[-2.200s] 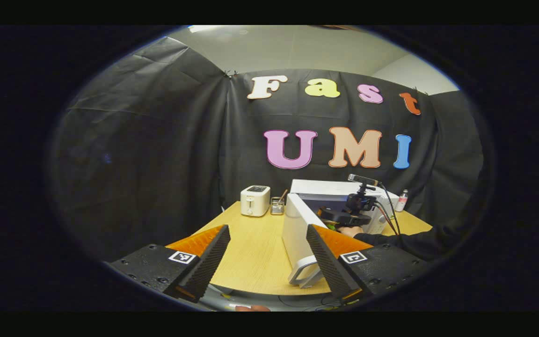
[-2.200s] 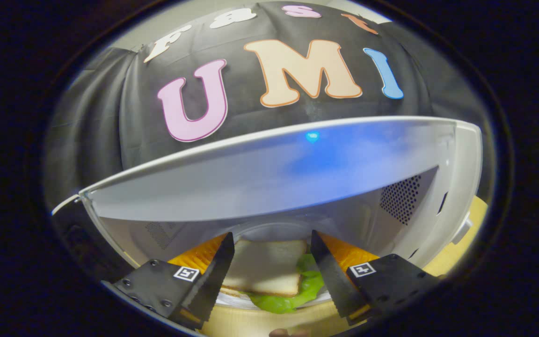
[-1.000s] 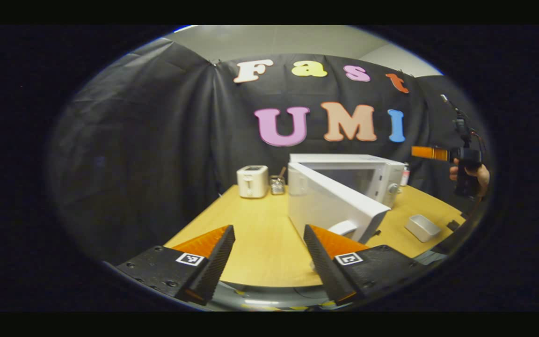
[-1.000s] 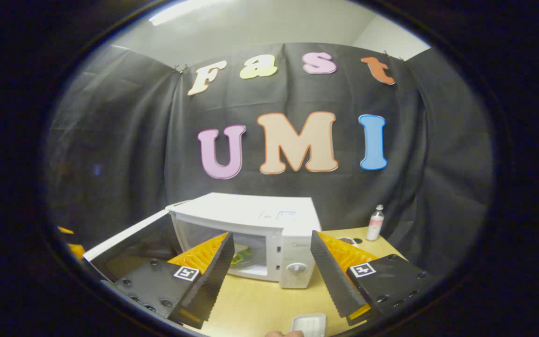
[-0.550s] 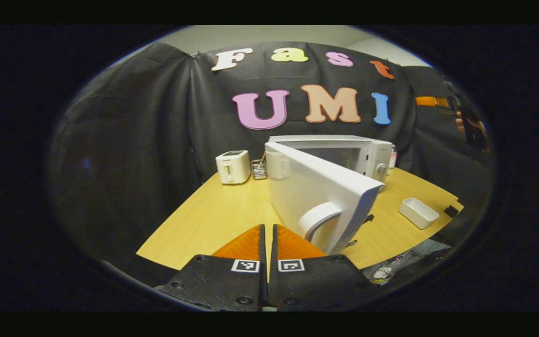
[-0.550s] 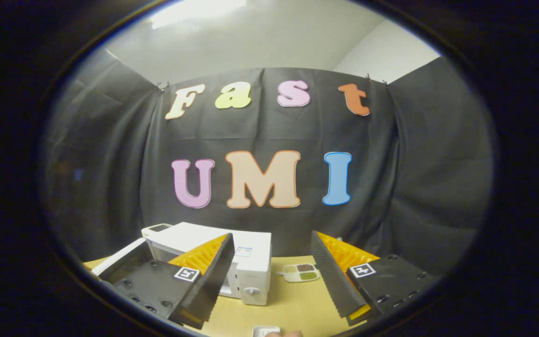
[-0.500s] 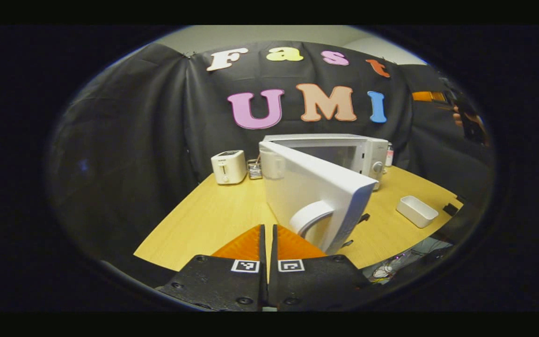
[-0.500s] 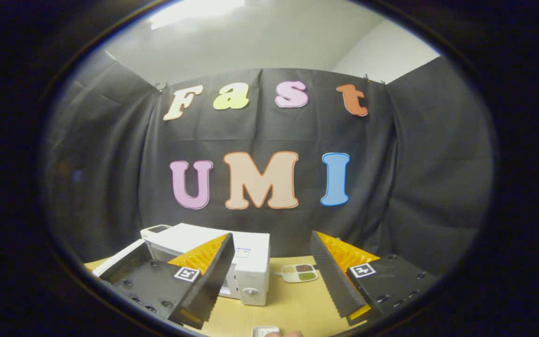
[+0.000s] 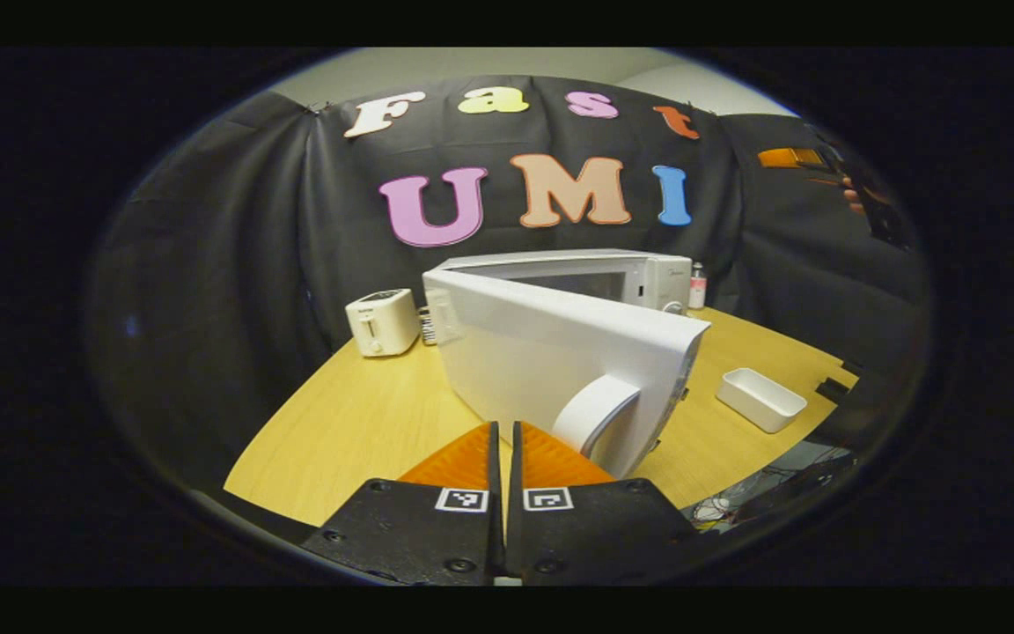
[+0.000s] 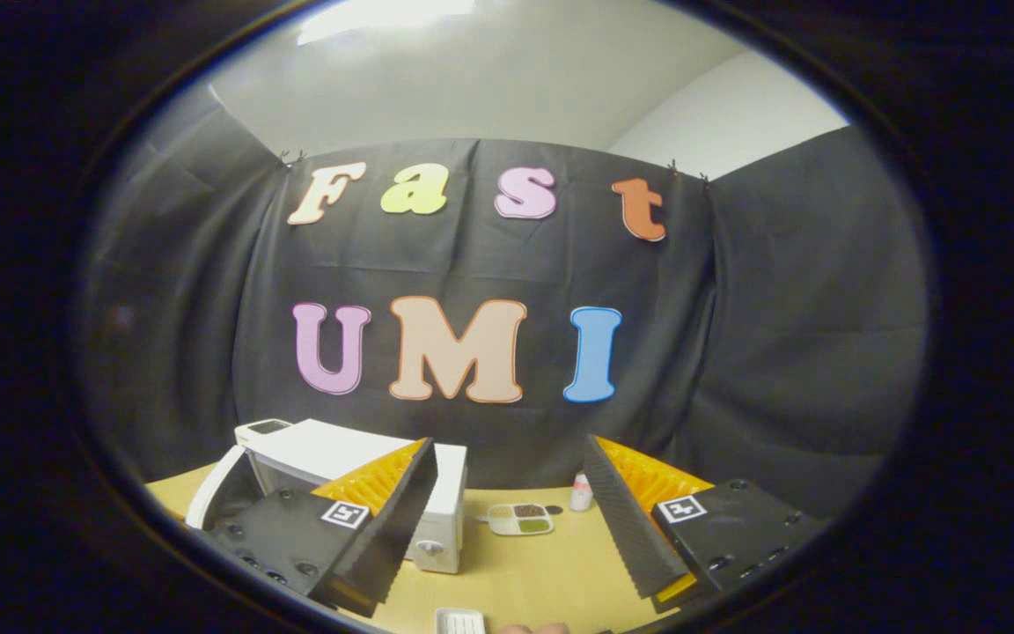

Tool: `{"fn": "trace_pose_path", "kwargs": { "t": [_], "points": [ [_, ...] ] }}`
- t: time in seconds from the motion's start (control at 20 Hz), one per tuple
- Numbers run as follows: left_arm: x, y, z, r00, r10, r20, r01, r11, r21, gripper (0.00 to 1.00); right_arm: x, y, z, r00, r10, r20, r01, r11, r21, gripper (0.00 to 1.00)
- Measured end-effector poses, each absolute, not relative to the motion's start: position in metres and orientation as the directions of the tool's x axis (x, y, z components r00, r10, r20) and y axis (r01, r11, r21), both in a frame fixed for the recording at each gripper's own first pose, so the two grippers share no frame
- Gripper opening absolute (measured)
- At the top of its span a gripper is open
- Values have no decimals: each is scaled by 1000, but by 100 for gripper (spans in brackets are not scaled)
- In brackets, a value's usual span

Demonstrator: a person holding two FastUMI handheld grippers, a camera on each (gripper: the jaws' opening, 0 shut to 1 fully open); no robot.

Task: Open the microwave oven with the left hand, put the food in, and close the microwave oven.

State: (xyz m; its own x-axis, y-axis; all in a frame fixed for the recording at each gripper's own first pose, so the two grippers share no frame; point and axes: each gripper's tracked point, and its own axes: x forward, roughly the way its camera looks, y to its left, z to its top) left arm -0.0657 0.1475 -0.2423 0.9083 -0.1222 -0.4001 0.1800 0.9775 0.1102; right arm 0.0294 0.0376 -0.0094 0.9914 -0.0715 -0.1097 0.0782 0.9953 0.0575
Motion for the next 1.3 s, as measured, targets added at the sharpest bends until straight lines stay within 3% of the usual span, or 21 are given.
{"fn": "trace_pose_path", "kwargs": {
  "t": [0.3, 0.65, 1.3],
  "points": [
    [-35, 107, -248, 898, -188, -397, 241, 967, 87, 0, 18, 20, -1, 989, -105, -108, 113, 991, 67, 100],
    [-4, 52, -252, 884, -271, -381, 309, 950, 43, 1, 16, 2, 5, 986, -131, -99, 138, 988, 74, 96],
    [64, -16, -251, 888, -311, -338, 349, 936, 54, 2, 25, -5, 5, 989, -112, -94, 119, 991, 64, 97]
  ]
}}
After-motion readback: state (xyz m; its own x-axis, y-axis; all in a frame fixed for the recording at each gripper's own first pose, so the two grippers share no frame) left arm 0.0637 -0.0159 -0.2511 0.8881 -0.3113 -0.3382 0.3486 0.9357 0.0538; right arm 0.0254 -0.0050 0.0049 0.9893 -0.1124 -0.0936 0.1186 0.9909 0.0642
